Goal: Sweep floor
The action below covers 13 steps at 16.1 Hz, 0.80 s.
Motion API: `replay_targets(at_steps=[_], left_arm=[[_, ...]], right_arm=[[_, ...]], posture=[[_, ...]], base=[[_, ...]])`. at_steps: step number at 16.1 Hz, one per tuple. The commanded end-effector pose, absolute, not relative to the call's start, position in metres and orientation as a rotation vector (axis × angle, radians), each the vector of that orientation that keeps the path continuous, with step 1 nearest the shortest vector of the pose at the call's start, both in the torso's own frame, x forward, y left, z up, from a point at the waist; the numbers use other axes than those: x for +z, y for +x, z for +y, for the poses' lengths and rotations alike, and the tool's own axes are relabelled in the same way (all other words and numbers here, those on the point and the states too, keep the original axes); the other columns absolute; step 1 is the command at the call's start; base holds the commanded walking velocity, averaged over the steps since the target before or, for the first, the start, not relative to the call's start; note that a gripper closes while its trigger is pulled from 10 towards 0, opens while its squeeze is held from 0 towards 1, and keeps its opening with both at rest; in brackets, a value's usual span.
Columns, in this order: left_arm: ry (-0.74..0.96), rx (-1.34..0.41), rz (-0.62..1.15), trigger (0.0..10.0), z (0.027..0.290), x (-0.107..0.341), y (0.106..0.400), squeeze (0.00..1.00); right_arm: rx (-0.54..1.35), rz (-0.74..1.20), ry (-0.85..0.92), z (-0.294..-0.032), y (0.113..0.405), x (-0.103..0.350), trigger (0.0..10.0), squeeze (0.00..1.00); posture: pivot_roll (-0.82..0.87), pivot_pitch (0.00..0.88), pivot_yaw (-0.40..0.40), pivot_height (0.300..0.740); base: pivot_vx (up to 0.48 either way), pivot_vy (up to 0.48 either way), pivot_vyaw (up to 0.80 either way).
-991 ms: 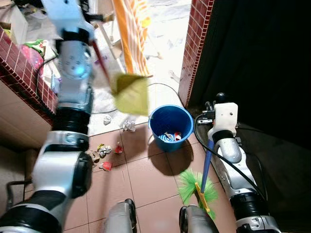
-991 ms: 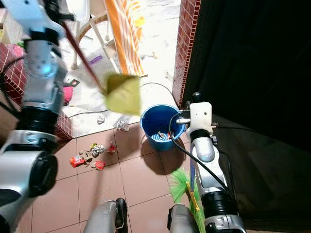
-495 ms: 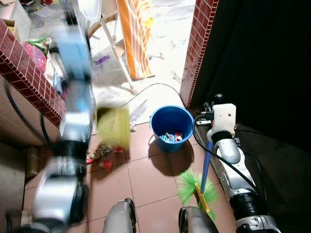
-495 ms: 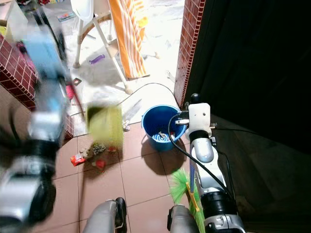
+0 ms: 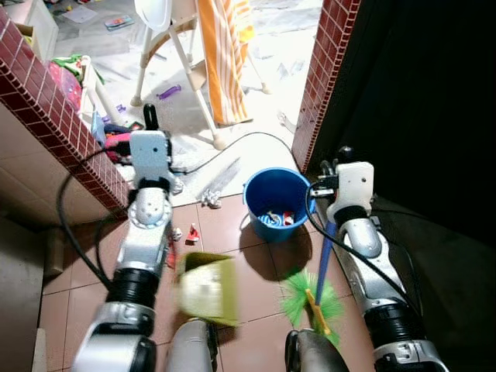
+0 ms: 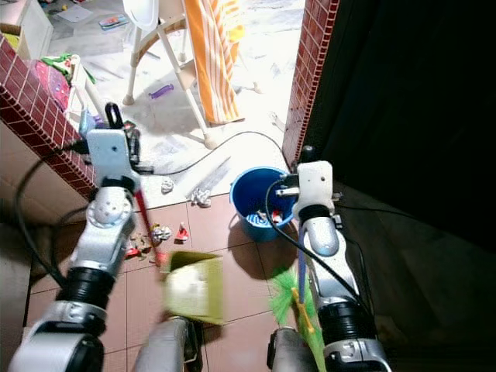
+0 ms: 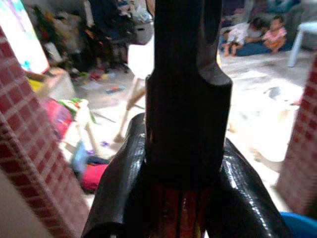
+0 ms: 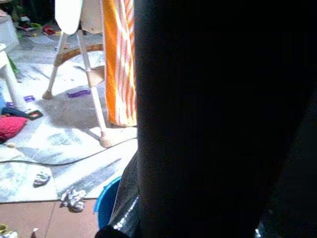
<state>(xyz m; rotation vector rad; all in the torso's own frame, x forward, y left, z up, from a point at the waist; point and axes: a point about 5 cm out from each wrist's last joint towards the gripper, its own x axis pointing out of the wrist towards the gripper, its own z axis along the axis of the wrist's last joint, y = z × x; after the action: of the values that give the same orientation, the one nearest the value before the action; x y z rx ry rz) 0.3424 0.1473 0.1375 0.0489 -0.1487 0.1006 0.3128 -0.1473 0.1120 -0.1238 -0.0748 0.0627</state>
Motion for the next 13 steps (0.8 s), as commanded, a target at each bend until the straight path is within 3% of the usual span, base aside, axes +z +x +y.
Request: replay_targets(at_steps=[1,6,9,13], left_arm=[[0.039,0.088,-0.134,10.0,0.149,0.13,0.34,0.0],[-0.076,-0.077,0.15,10.0,0.127,0.067,0.324,0.0],[-0.134,-0.097,0.174,10.0,0.127,0.066,0.326,0.0],[-0.115,-0.102,0.179,10.0,0.126,0.063,0.325,0.0]], right_arm=[[0.084,-0.133,-0.089,-0.141,0.315,0.124,10.0,0.0],[0.107,-0.126,-0.069,-0.133,0.313,0.122,10.0,0.0],[0.115,-0.127,-0.069,-0.133,0.312,0.122,10.0,0.0],[0.125,-0.13,-0.064,-0.129,0.312,0.122,10.0,0.0]], posture=[[-0.07,0.116,0.038,0.74],[-0.08,0.118,0.047,0.74],[-0.08,0.124,0.05,0.74],[-0.07,0.134,0.048,0.74]], base=[[0.0,0.0,0.0],[0.0,0.0,0.0],[0.0,0.0,0.0],[0.0,0.0,0.79]])
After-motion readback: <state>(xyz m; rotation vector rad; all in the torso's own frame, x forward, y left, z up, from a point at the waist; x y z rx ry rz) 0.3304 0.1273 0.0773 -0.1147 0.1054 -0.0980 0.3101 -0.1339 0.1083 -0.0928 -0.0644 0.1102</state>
